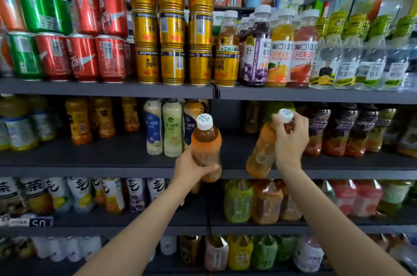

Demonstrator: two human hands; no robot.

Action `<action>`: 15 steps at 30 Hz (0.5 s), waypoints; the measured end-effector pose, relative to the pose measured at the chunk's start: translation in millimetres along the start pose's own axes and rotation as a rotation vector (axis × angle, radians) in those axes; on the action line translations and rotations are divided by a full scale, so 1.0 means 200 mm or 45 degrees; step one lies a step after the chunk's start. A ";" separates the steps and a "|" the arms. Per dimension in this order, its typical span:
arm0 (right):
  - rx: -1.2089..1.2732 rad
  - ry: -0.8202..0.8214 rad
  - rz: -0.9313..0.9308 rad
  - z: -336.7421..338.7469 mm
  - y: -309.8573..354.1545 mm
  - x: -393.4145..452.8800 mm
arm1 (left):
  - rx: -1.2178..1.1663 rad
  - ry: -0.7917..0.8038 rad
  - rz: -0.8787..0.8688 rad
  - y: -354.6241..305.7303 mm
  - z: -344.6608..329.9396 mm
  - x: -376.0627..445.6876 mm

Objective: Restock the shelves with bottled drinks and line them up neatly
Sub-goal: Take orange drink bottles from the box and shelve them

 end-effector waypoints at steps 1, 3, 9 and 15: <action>0.009 0.024 0.001 -0.02 -0.06 0.02 | 0.005 -0.027 0.014 -0.01 -0.04 0.03; 0.048 0.083 0.015 -0.08 -0.17 0.07 | 0.022 -0.088 0.045 -0.04 -0.14 0.10; 0.176 0.270 -0.023 -0.29 -0.38 0.26 | 0.081 -0.191 0.104 -0.13 -0.38 0.29; 0.229 0.737 -0.179 -0.47 -0.57 0.23 | 0.184 -0.198 0.178 -0.17 -0.48 0.43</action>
Point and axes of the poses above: each hand's wrist, its own x-axis towards the middle knuckle, its own z-axis out of the back of the hand, y = z × x, the point moved 5 cm from there along x, towards the middle knuckle, and after that the axes turned 15 degrees about z, right-handed, at the moved point
